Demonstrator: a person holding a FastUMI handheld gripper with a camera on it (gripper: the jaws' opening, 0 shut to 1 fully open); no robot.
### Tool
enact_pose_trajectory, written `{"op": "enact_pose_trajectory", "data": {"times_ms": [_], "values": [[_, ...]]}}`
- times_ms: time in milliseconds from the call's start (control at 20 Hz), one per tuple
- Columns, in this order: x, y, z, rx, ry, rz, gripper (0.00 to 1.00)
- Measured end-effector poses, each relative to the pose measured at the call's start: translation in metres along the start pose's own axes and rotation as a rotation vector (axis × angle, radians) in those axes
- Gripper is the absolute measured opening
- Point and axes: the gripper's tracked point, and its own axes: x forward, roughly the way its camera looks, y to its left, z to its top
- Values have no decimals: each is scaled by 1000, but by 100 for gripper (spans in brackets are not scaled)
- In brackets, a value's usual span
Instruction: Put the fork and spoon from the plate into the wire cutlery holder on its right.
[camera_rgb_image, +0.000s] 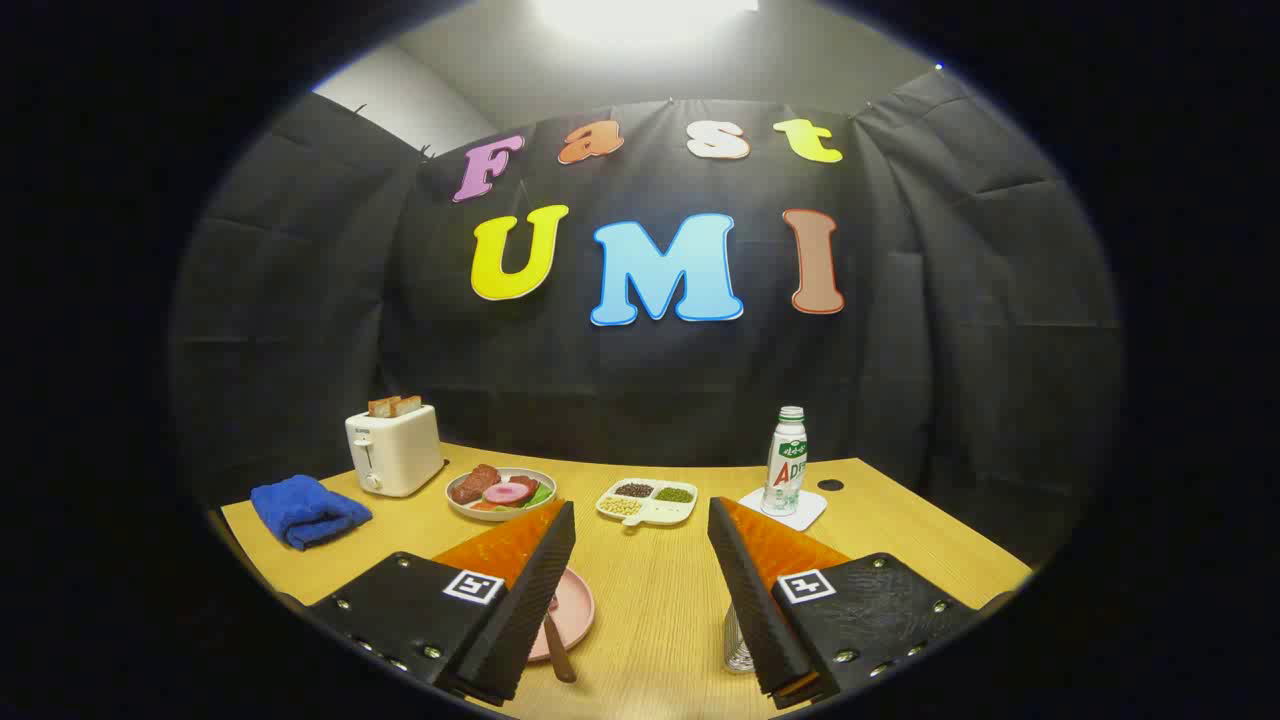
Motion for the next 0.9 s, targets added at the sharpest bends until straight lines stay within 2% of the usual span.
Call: {"op": "enact_pose_trajectory", "data": {"times_ms": [400,900], "values": [[-13,15,-13,-46,2,-41,84],[-15,36,-25,-102,27,-11,84]]}}
